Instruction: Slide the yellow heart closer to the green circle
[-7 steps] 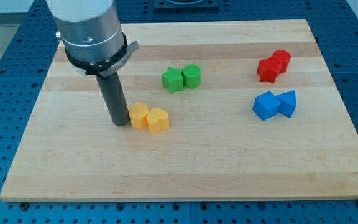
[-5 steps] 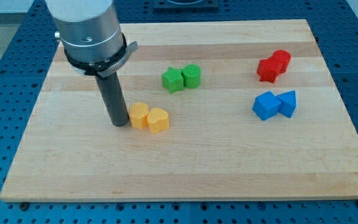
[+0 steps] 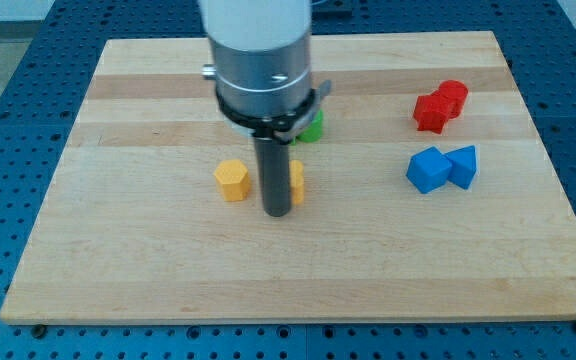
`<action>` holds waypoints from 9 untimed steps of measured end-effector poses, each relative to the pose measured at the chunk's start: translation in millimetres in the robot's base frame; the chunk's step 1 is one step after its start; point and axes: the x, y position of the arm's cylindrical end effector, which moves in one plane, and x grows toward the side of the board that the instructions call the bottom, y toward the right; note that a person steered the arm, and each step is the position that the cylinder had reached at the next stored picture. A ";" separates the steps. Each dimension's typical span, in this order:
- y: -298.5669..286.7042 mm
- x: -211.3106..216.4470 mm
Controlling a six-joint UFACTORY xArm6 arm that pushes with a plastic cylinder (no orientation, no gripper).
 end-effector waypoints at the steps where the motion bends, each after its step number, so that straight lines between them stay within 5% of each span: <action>1: 8.5 -10.6; 4: -18.1 -47.6; 9: 63.3 -20.9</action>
